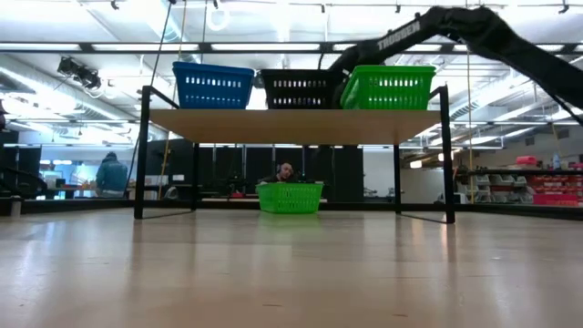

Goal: Stack baskets on shelf by color
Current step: Stack the green bin on top of the green bin on the shelf

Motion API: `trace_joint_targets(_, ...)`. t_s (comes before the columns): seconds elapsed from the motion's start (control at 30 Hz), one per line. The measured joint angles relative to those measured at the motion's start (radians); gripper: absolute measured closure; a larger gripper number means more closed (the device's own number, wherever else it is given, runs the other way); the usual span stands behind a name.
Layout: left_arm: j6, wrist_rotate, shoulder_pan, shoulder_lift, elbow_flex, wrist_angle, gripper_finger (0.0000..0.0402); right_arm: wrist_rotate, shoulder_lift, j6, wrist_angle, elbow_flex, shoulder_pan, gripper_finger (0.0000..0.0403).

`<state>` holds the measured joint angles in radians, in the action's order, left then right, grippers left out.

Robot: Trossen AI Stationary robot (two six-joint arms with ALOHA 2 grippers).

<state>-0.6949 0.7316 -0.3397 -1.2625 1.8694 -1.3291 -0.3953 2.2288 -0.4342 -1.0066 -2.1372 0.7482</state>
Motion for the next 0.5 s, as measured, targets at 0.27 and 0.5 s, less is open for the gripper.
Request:
trace_joint_targets(0.27, 0.001, -0.07, 0.0, 0.0, 0.0, 0.044, 0.0283, -0.002, 0.086, 0.009, 0.019, 0.0, 0.001, 0.0259)
trace_joint_targets(0.5, 0.001, -0.095, 0.0, 0.0, 0.0, 0.048, 0.0283, 0.028, 0.112, 0.008, 0.06, -0.001, 0.006, 0.0259)
